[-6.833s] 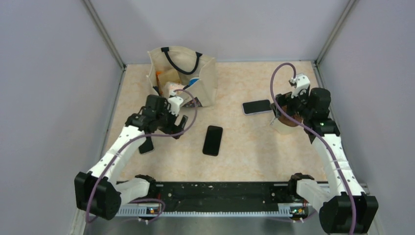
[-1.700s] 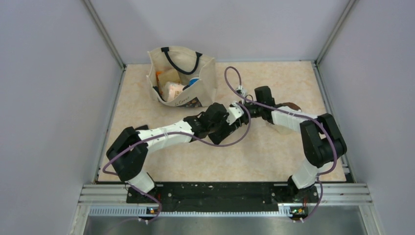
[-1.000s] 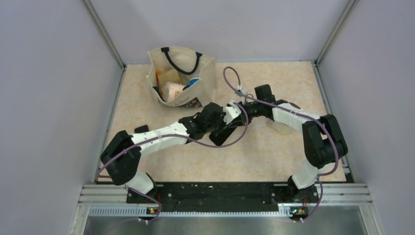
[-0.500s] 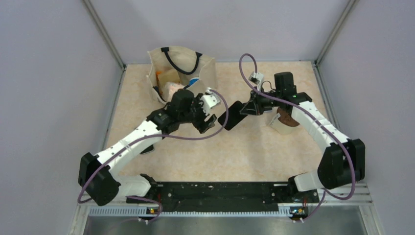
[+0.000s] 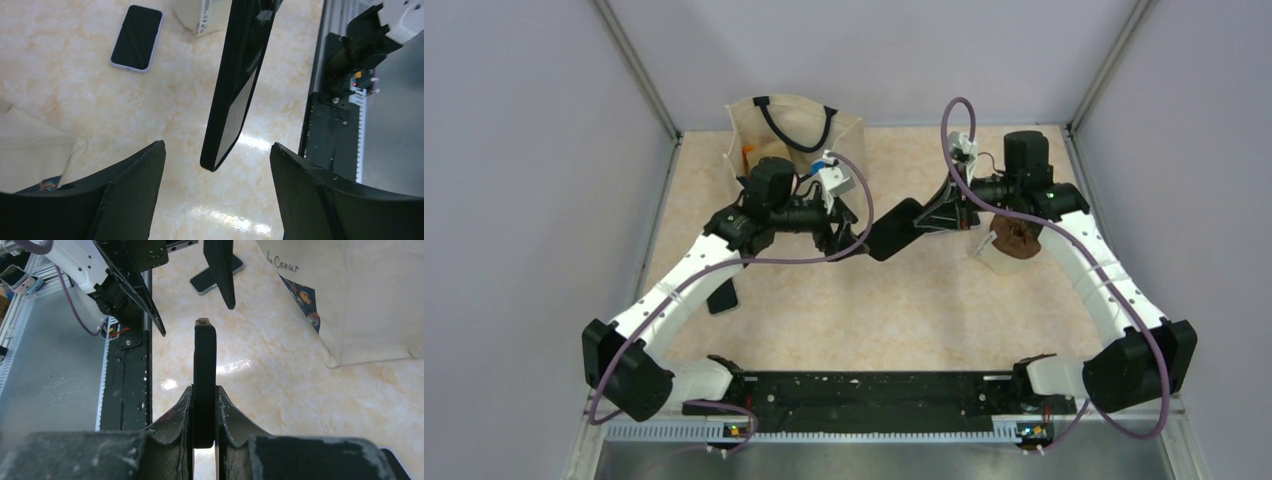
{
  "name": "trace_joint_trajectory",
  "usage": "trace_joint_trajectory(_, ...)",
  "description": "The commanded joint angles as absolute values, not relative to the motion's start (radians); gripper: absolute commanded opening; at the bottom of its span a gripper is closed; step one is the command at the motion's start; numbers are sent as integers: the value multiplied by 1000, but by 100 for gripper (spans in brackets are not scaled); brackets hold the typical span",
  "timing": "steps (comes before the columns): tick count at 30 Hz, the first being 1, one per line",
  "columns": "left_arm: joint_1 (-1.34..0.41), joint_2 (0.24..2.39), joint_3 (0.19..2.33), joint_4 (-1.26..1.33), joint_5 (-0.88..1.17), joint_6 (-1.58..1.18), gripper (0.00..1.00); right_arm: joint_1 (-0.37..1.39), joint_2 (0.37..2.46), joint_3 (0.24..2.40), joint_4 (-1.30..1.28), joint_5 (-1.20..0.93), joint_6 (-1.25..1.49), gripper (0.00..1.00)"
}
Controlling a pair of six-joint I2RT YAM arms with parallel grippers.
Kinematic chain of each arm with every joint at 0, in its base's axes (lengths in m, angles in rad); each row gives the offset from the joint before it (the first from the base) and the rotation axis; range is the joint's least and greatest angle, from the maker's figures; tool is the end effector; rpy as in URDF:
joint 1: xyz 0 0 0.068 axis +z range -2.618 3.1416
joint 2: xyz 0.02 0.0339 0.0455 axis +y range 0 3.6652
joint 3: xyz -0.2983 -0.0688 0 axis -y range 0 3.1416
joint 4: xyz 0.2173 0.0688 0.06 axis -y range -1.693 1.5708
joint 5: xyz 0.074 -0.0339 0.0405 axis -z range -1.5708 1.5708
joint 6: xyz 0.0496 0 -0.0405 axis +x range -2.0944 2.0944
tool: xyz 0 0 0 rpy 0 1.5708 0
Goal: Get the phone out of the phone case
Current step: Pick up the phone at the center of the board.
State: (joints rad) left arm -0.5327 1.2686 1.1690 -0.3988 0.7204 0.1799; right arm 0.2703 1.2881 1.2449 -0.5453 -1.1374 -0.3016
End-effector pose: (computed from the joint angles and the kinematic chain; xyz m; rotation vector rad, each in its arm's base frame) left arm 0.1997 -0.1557 0.3832 1.1276 1.7344 -0.9591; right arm 0.2148 0.1062 0.3979 -1.1441 1.6184 1.1828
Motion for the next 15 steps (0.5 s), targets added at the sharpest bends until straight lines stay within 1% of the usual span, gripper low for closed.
trace_joint_trajectory(1, -531, 1290, 1180, -275, 866, 81, 81, 284, 1248, 1319, -499, -1270, -313, 0)
trace_joint_trajectory(4, -533, 1303, 1169, -228, 926, 38, 81, 287, 1238, 1306, -437, -1287, -254, 0)
trace_joint_trajectory(8, -550, 1323, 1160, -211, 962, 17, 78, 287, 1226, 1274, -282, -1315, -133, 0)
trace_joint_trajectory(12, -570, 1329, 1142, -200, 955, 15, 69, 291, 1226, 1245, -147, -1338, -19, 0)
trace_joint_trajectory(15, -573, 1326, 1142, -192, 950, 16, 61, 301, 1237, 1242, -132, -1343, -7, 0)
